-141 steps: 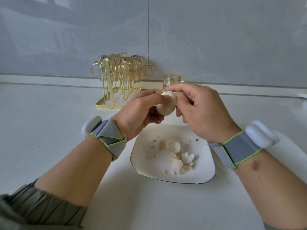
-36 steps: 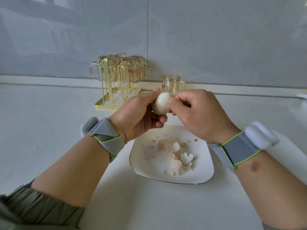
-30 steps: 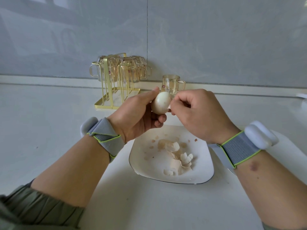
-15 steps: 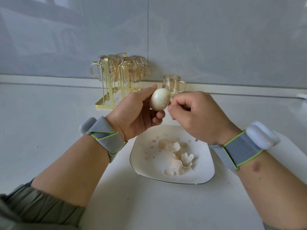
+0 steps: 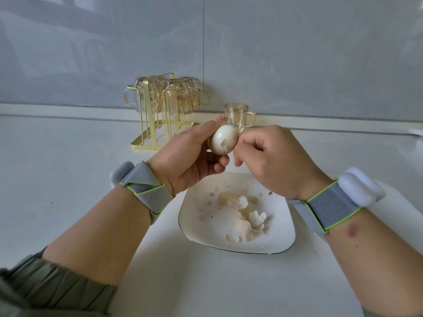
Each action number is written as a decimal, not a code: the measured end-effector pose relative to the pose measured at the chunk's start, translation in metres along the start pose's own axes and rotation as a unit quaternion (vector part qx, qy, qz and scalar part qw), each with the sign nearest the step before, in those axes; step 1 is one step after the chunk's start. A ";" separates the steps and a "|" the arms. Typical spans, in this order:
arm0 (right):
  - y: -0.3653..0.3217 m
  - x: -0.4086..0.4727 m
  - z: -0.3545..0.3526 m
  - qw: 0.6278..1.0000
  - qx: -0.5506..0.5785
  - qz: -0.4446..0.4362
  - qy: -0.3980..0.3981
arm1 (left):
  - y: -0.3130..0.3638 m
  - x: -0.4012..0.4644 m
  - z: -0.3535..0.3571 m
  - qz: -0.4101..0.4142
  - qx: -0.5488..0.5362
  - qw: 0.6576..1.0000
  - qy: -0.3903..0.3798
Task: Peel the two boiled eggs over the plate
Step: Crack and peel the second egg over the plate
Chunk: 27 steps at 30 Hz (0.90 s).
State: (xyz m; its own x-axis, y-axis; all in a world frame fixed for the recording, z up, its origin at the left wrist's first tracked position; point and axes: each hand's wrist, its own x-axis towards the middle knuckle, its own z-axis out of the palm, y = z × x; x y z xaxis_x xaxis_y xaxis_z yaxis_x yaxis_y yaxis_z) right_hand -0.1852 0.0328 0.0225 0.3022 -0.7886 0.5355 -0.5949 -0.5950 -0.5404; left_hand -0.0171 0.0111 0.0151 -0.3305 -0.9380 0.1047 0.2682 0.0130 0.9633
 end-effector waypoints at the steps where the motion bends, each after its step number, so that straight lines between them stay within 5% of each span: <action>1: 0.000 0.000 0.000 1.000 0.005 0.002 -0.002 | 0.000 0.000 0.000 0.004 0.000 1.000 0.002; 27: 0.002 0.002 0.001 0.999 -0.008 -0.016 0.045 | -0.001 -0.001 -0.003 0.023 0.020 0.999 -0.021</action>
State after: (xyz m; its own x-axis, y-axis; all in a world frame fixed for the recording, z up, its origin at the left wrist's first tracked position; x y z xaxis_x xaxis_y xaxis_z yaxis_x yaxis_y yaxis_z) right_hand -0.1853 0.0300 0.0221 0.2537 -0.7510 0.6097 -0.5974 -0.6174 -0.5119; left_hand -0.0146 0.0107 0.0138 -0.3564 -0.9207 0.1591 0.2489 0.0705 0.9660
